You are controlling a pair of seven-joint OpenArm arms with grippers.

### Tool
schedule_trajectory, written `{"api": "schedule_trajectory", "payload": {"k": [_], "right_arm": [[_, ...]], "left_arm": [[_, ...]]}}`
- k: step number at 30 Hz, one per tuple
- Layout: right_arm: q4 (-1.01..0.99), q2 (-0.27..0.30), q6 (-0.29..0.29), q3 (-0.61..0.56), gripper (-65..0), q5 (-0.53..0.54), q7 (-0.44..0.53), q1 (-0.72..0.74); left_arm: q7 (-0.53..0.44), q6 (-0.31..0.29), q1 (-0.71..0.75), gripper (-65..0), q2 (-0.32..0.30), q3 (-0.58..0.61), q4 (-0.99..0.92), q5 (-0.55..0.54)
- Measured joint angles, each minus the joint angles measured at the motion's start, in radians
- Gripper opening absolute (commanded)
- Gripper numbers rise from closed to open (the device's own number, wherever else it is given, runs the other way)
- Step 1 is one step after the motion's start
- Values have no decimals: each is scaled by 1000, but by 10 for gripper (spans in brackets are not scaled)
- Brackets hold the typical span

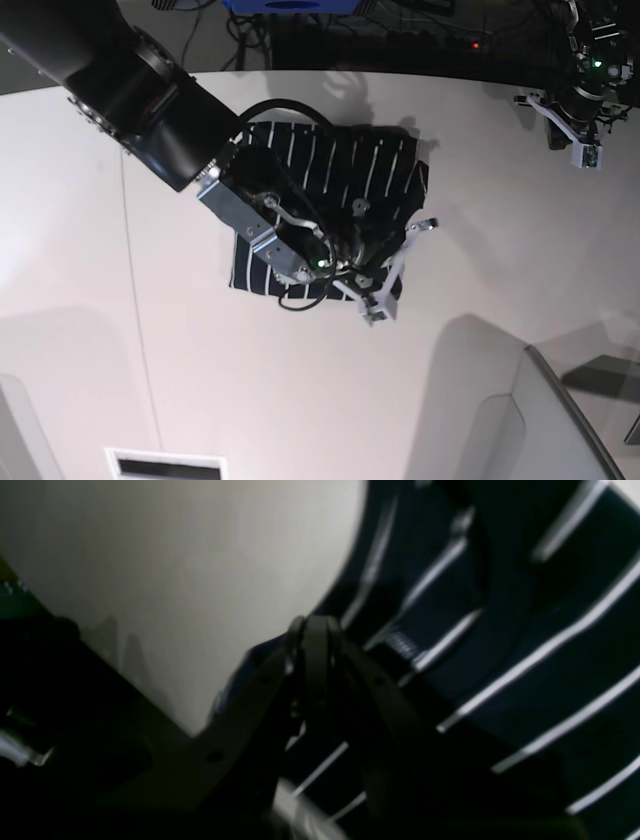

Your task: Layout the t-shirt on the table in an organized manner, then fold the t-shirt properly

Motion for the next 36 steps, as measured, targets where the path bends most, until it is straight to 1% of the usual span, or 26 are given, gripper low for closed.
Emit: {"api": "schedule_trajectory", "payload": {"k": [1,2,3,4,5,7,8,9,11,13,15,16,18,20,22,24,25,26,28,30,32,34,36], "right_arm": [[53,10,1,-2,-650,5,-31,-14],[128,32,-19,-8,-644,10,-64,-33],[211,63,-70,-12,-644,18,-98,-54],[283,93,-131,-15,-642,-2,-124,-74],[340,126,-206,-37,-641,-50,-138,-89],[411,171,-310,-109,-641,-177,-186,-99],[424,171,-328,-145,-641,-196,-207,-100],[430,158,-345,-189,-641,-217,-248,-100],[433,111,-362,-241,-641,-219,-301,-106],[437,75,-375,-280,-641,-244,-339,-107],[439,55,-393,-323,-642,-298,-378,-102],[439,48,-403,-331,-645,-320,-399,-102],[439,28,-402,-337,-645,-312,-437,-108],[440,17,-402,-337,-644,-307,-417,-117],[440,24,-403,-337,-642,-304,-366,-119],[439,28,-459,-335,-638,-325,-344,-121],[439,28,-478,-335,-620,-323,-339,-123],[439,26,-478,-337,-588,-320,-340,-124],[437,9,-478,-340,-489,-316,-339,-128],[415,-10,-477,-341,-377,-308,-336,-125],[386,-15,-478,-342,-300,-314,-323,-124],[375,-11,-478,-346,-264,-355,-281,-125],[371,-11,-481,-399,-213,-454,-224,-115]], "left_arm": [[0,0,0,-650,0,0,0,0],[1,0,1,-650,0,0,0,0],[-2,0,3,-650,0,-1,0,-1],[-2,0,3,-650,0,0,0,-1],[-2,0,3,-650,0,0,0,-2],[0,0,2,-650,0,1,-2,-1],[0,0,0,-650,0,2,-2,-2],[-2,0,0,-650,0,2,-2,-3],[-2,0,-3,-650,0,2,-2,-3],[5,0,-11,-650,-1,4,-1,-2],[4,4,-18,-650,-5,23,-2,0],[4,-9,-23,-650,-2,26,-1,-3],[0,-10,-23,-650,1,42,3,-3],[2,-7,-19,-650,0,48,3,-3],[3,0,-15,-650,-2,50,3,-2],[2,0,-15,-650,0,50,3,-3],[2,-2,-17,-650,2,50,3,-3],[1,-3,-17,-650,1,50,3,-3],[2,1,-16,-650,0,44,0,-3],[2,0,-14,-650,-1,43,0,-2],[2,0,-14,-650,0,43,0,-2],[2,0,-14,-650,-3,43,0,0],[2,0,-14,-650,-3,42,0,1]]}}
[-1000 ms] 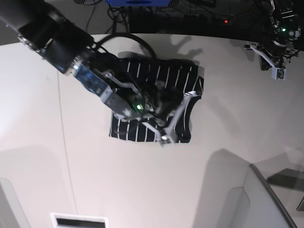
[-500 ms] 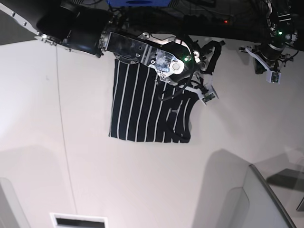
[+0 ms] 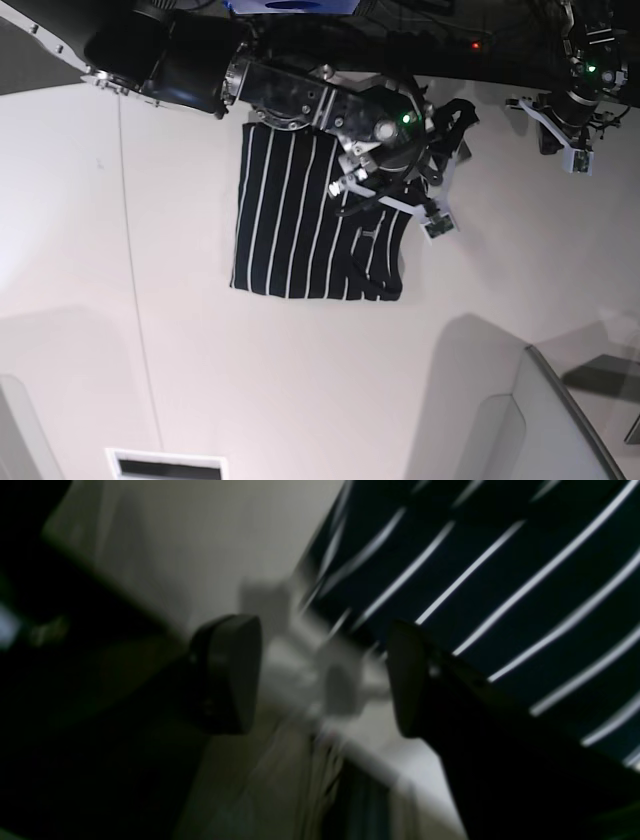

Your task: Layout the t-shirt on the table in an organized manner, then fold the t-shirt properly

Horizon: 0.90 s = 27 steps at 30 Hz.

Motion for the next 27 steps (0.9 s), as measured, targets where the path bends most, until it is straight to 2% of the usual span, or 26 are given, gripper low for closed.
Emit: {"api": "schedule_trajectory", "payload": {"k": [3,5,9,14,17,19,21,25,27], "right_arm": [[-56,-17,3,-72,-65,-70,18,-3],[-93,-21,5,-98,-3,-85,19,-15],[-104,-20,3,-99,-24,-113,86,-7],[-143,-24,4,-97,-29,-107,98,-8],[-171,-23,4,-97,-29,-113,170,-4],[-196,-25,6,-97,-30,-112,180,-2],[-209,-23,60,-97,-30,-108,206,-5],[-244,-28,72,-97,-30,-109,268,-6],[-253,-26,71,-97,-36,-109,269,-5]], "left_arm": [[-1,-11,8,-650,0,-32,0,-4],[0,1,22,-650,-4,-55,2,-2],[2,0,22,-650,-5,-74,-1,-1],[0,0,22,-650,-4,-76,-1,0],[-1,0,22,-650,-1,-74,-1,-1],[0,0,22,-650,2,-73,-1,-1],[0,0,22,-650,1,-72,-1,0],[0,0,21,-650,1,-72,-1,0],[0,0,22,-650,0,-72,-1,0]]}}
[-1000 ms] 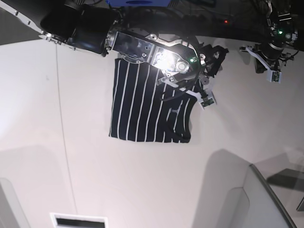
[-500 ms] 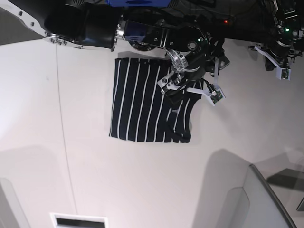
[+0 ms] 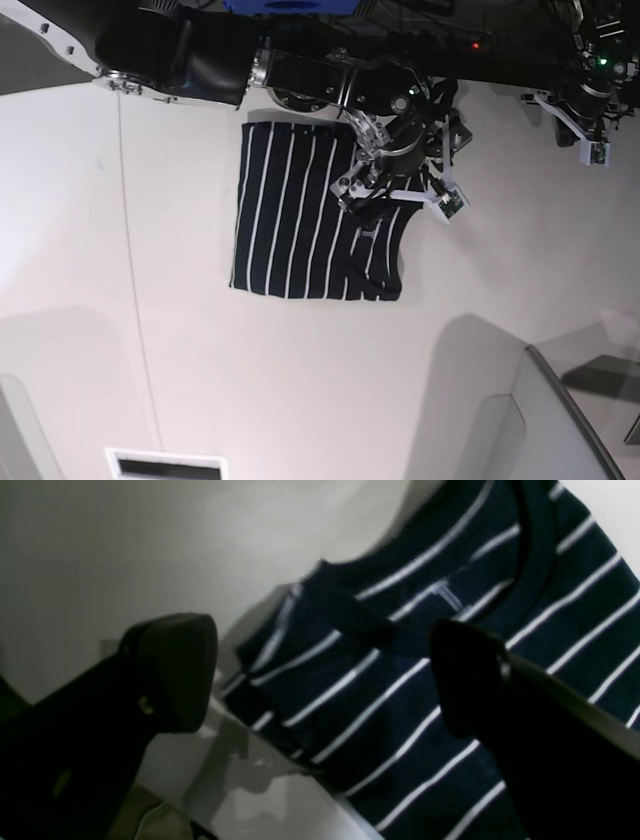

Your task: Layout the t-shirt on the table in an organized manner, then fold the t-shirt properly

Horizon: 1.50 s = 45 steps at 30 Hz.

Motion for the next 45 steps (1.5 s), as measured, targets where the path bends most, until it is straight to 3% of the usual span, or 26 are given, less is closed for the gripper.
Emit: {"api": "schedule_trajectory", "payload": {"k": [2,9,15,16,22,27,33,40,45], "right_arm": [[-3,0,0,0,-95,0,2,0],[-8,0,0,0,-405,0,3,0],[-8,-1,0,2,-635,0,2,-6],[-8,-1,0,2,-650,0,2,-8],[0,0,0,3,-650,0,0,-30],[109,4,-1,3,-650,0,-112,-42],[178,4,0,5,-650,-1,-180,-44],[178,4,0,5,-650,-2,-182,-50],[108,-1,5,5,-650,-3,-103,-53]], "left_arm": [[0,0,0,-650,1,0,0,0],[0,0,0,-650,1,0,0,0],[0,0,0,-650,1,0,0,0],[-1,0,-1,-650,1,0,-4,-1],[0,0,-6,-650,0,0,-59,0],[-3,0,-8,-650,0,0,-61,0],[-4,0,-8,-650,0,0,-61,0],[-4,0,-9,-650,1,0,-61,0],[-3,0,-8,-650,1,0,-61,0]]}}
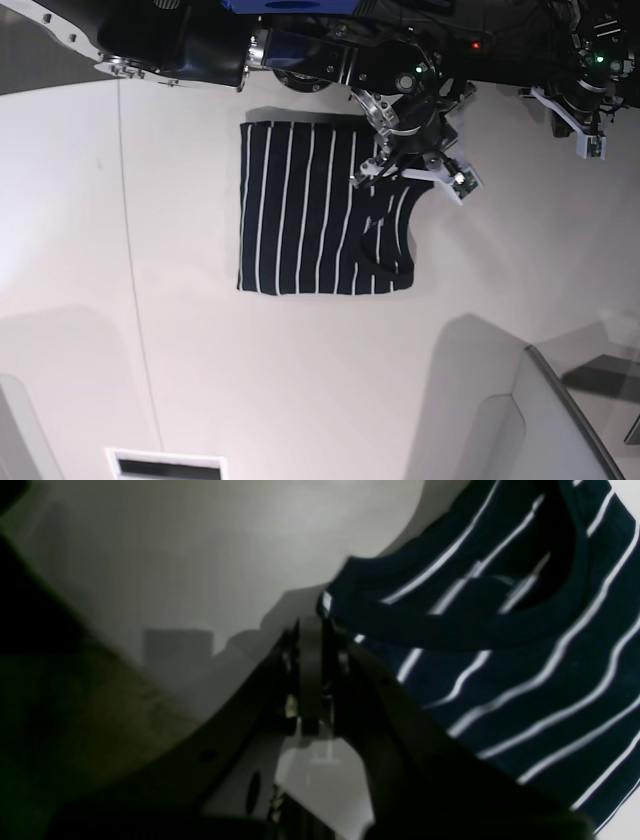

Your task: Layout the t-shirt on the table in an organized manner, then fold the t-shirt properly

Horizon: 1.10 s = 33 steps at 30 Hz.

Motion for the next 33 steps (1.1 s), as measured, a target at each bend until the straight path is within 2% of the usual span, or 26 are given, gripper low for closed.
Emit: {"api": "schedule_trajectory", "payload": {"k": [10,12,14,16,18,23,27,28,30,31,33], "right_arm": [[-26,5,-5,3,-638,2,41,-39],[-26,5,-5,3,-575,2,18,-42],[-26,5,-5,3,-479,14,18,-45],[-24,5,-5,3,-414,103,17,-37],[-24,5,-4,3,-419,141,18,-29],[20,8,-8,3,-429,142,16,-14],[140,16,-13,1,-429,140,-70,-5],[199,29,-8,1,-429,144,-111,6],[325,53,-72,22,-425,143,-165,22],[375,66,-68,63,-425,142,-190,19],[441,93,-75,159,-425,142,-212,5]], "left_arm": [[0,0,0,-650,-1,0,0,0],[0,0,0,-650,0,0,0,0],[0,0,-3,-650,-2,0,0,0],[7,0,-14,-650,-1,0,0,0],[3,0,-20,-650,-2,0,0,0],[6,0,-25,-650,-1,0,0,0],[4,0,-31,-650,-3,0,0,0],[5,-13,-31,-650,-5,0,1,0],[11,-63,-30,-650,-3,-2,11,0],[28,-98,-33,-650,2,-2,24,0],[125,-174,-58,-650,23,-3,61,2]]}}
